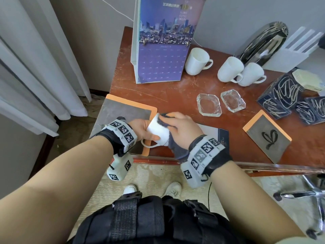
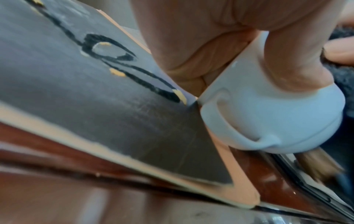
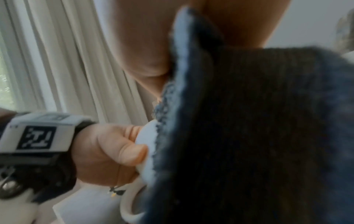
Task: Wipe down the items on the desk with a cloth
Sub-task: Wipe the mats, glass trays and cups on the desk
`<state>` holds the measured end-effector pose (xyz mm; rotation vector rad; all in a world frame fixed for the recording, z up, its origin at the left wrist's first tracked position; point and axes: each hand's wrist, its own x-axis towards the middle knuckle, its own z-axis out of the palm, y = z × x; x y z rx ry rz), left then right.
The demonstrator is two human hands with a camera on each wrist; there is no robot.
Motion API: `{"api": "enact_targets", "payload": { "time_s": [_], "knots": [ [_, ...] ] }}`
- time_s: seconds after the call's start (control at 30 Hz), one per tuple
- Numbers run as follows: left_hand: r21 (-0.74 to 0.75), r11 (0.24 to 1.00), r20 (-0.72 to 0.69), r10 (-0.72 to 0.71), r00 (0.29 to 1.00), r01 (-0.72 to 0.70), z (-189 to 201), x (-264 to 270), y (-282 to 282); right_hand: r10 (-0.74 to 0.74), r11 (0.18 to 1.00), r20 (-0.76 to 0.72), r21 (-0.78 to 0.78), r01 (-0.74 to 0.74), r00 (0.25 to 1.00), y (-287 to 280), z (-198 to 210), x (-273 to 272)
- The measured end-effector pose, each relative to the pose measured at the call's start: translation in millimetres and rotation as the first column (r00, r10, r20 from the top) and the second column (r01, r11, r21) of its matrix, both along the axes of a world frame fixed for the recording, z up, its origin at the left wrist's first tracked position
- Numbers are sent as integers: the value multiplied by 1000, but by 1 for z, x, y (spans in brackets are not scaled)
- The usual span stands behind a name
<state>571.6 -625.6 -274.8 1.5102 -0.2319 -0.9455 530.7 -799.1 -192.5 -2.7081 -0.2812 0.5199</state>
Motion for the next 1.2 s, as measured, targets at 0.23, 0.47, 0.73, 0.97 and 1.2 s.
{"api": "enact_targets", "payload": {
  "time_s": [0.23, 0.47, 0.73, 0.97, 1.2],
  "knots": [
    [101, 995, 1, 18, 1000, -18, 13, -3, -3, -30, 998, -60, -65, 26, 998, -36, 8, 6],
    [134, 991, 62, -18, 998, 9, 14, -6, 0, 92, 995, 42, -55, -89, 995, 15, 5, 2],
    [144, 986, 34, 80, 996, -84, 20, -10, -6, -49, 997, 9, 63, 49, 999, -30, -5, -26],
    [322, 928, 44, 185, 982, -189, 33, 6, -27, -76, 994, -45, 70, 79, 996, -30, -2, -26],
    [437, 899, 78, -1, 997, -33, 57, 18, -43, -196, 978, -35, 67, 198, 980, -45, 6, -30]
  ]
}}
